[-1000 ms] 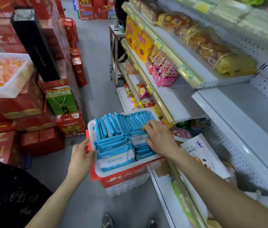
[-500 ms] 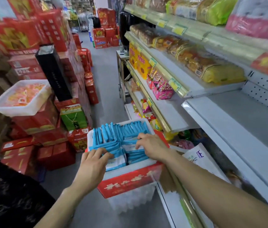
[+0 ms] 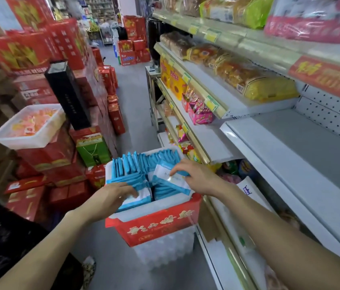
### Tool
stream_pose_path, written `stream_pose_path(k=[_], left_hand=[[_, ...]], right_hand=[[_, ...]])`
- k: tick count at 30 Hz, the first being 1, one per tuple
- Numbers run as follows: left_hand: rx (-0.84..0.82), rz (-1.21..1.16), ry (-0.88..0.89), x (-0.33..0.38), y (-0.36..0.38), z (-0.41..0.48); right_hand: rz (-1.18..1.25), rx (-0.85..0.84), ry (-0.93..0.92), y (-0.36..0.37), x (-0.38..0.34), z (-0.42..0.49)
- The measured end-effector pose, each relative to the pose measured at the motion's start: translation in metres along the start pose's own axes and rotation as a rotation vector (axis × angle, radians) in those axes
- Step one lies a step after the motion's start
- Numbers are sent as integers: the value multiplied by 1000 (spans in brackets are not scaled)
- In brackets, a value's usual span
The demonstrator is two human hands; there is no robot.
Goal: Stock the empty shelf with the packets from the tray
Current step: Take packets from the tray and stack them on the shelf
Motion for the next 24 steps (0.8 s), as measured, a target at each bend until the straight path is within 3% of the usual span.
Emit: stream_pose_path(k=[4, 13, 18, 24], left_hand=[[-16, -226, -53, 20, -48, 11], [-46, -677, 127, 105, -127, 51], [-101, -667, 263, 163, -133, 82], [-212, -499, 421, 261, -112, 139]], right_hand=[[85, 16, 23, -17, -2, -24], [337, 241, 87, -70, 7, -116], [326, 396, 120, -96, 25, -187], [128, 502, 329, -112, 67, -295]])
Point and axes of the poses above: each hand's wrist, its own z-axis towards the middle knuckle, its own y-axis out of the palm, x = y × z, the point moved 2 cm from there along z, towards the middle knuckle, and after that the axes turned 7 degrees about -x, right-handed, at the moved point
